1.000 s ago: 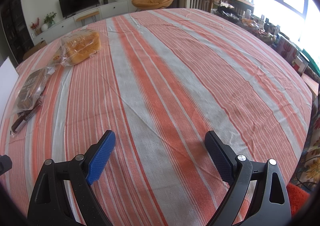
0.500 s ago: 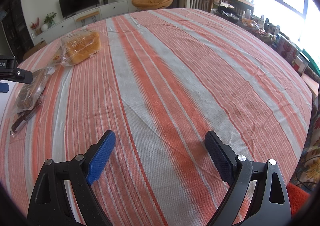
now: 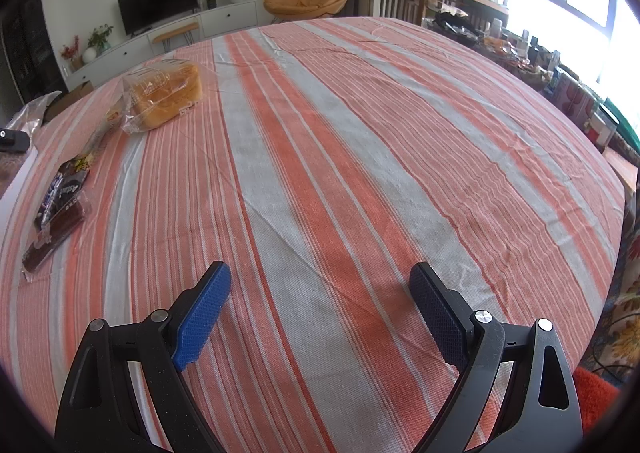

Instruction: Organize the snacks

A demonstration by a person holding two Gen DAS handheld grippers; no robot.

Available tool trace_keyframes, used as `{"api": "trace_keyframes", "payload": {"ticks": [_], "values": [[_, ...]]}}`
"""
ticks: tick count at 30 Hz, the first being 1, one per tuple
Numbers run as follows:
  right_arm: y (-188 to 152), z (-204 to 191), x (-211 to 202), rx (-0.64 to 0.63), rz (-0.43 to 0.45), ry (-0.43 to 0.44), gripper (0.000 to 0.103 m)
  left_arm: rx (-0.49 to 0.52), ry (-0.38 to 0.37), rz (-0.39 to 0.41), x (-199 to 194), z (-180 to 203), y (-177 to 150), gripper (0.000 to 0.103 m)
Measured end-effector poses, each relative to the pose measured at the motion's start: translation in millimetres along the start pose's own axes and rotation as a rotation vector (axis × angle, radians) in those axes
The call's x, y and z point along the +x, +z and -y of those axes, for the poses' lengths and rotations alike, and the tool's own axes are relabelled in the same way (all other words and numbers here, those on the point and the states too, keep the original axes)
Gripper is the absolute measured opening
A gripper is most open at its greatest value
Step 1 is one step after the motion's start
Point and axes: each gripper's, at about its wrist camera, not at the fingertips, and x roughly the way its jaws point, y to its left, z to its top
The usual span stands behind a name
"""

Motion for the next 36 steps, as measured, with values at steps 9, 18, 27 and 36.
{"api": "trace_keyframes", "payload": {"ticks": [9, 18, 27, 36], "values": [[0, -1, 0, -0.001, 0.001, 0.001, 0.093, 0.067, 0.119, -0.067, 52, 7, -70, 0.048], [0, -1, 0, -0.001, 0.001, 0.001, 0.093, -0.013, -0.027, 0.008, 9, 14, -98, 0.048], [0, -1, 0, -0.002, 0.001, 0.003, 0.093, -0.006, 0.059, 0.033, 39, 3, -105, 0.054], [0, -1, 0, -0.002, 0.001, 0.002, 0.093, -0.011, 0.080, 0.085, 53, -3, -110, 0.103]]}}
